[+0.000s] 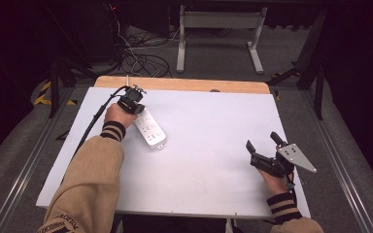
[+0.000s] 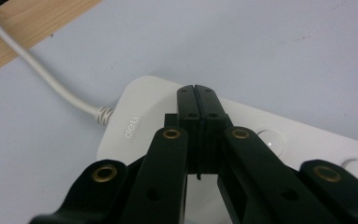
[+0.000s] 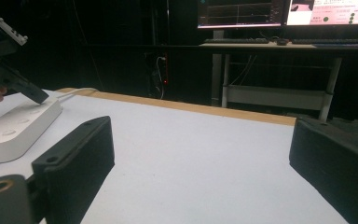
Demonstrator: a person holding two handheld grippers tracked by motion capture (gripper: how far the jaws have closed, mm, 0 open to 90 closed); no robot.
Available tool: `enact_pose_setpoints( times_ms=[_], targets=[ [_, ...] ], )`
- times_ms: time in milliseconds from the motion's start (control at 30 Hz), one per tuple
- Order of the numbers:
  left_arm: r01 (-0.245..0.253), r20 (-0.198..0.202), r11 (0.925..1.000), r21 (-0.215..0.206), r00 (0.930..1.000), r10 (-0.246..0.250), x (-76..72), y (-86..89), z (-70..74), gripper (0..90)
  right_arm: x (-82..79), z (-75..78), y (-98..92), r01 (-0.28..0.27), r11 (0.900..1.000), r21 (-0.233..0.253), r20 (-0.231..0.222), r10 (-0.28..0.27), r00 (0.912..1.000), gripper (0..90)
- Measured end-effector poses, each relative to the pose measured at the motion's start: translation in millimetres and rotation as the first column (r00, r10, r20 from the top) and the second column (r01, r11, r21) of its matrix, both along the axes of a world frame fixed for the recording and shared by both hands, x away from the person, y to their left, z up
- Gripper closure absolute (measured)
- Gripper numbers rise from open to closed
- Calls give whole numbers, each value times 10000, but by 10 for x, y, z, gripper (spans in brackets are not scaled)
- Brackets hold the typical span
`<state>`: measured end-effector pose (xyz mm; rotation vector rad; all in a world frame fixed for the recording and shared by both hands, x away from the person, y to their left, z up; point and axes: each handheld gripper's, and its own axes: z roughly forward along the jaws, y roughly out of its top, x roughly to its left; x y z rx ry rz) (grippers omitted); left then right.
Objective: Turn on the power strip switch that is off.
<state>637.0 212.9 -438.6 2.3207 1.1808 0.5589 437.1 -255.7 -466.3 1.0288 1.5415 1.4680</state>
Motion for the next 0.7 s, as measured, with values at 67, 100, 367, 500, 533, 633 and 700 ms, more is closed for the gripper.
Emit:
enact_pose_setpoints(
  times_ms=[67, 100, 367, 500, 533, 633, 700],
  targets=[
    [45, 32, 10000, -5, 10000, -45, -5, -43, -7, 900, -14, 6, 9, 9, 10000, 29, 13, -9, 10000, 69],
    [45, 32, 10000, -5, 10000, -45, -5, -43, -7, 900, -17, 8, 14, -26, 10000, -3, 24, 26, 10000, 69],
    [-286, 471, 9991, -313, 9984, 301, -52, -9, -51, 900, -78, 59, 72, -164, 9999, -47, 276, 166, 9995, 69],
    [-333, 571, 9992, -212, 9978, 344, -56, 3, -62, 900, -91, 64, 72, -165, 9999, -49, 307, 167, 9994, 69],
    [-329, 582, 9993, -196, 9977, 340, -59, -1, -66, 900, -88, 64, 70, -163, 9999, -31, 304, 164, 9994, 69],
    [-365, 799, 9993, -82, 9961, 370, -81, -22, -95, 900, -69, 59, 66, -142, 9999, -26, 270, 143, 9995, 69],
    [-440, 885, 9987, -249, 9950, 460, -73, -4, -107, 900, -63, 57, 65, -116, 9999, 3, 255, 116, 9996, 69]
  ],
)
